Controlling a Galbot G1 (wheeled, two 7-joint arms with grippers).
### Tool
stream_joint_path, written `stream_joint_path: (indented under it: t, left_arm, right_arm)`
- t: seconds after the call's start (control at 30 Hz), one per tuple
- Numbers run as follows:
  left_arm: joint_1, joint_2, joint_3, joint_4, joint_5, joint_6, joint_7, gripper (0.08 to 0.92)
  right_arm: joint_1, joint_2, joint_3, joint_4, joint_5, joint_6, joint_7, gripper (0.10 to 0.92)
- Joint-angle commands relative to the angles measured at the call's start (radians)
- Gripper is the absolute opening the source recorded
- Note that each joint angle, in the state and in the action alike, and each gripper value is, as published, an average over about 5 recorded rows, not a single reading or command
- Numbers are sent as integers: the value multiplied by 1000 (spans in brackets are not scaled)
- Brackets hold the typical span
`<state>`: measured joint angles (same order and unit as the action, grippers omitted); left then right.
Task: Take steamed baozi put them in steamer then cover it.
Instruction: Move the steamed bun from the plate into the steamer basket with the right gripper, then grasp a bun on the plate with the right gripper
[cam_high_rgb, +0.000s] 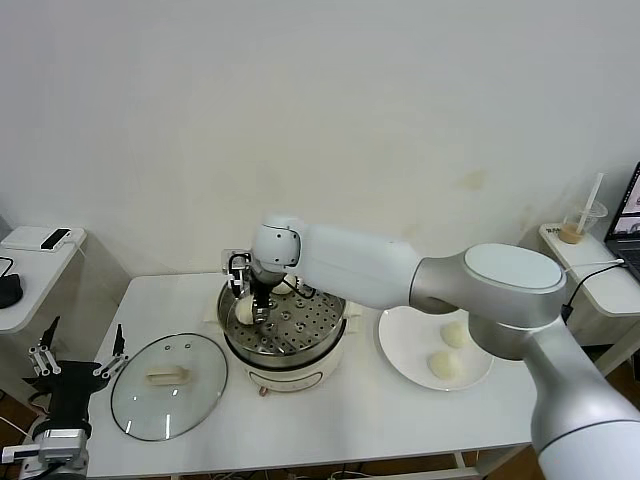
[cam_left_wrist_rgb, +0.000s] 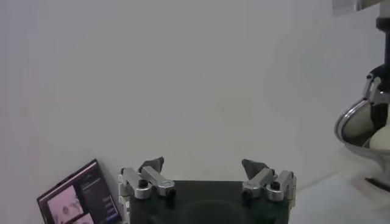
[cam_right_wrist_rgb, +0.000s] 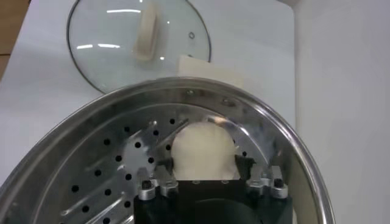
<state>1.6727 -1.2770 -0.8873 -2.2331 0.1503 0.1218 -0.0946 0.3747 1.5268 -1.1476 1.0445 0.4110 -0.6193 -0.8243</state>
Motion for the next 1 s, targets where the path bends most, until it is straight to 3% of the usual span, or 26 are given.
stream_joint_path:
  t: [0.03,0.3,0.57,0.83,1.0]
  left_arm:
    - [-3,3,7,-4,0,1,1,823]
    - [-2,5,21,-15,-5,7,3,823]
    - [7,25,11,-15,-41,22,3,823]
    - [-9,52,14,45,-322,147,-104,823]
    - [-9,55,3,78,-475,144,-140,823]
  right_arm:
    - [94,-81,23,66,-8,5,-71,808]
    - [242,-304,26,208,-109,175,-260,823]
    - [274,-633,37,392,-180,242,-315,823]
    - [116,-956,91,569,-342,307,-348,823]
    - [-117,-1111,291,630,-458,349,-362,823]
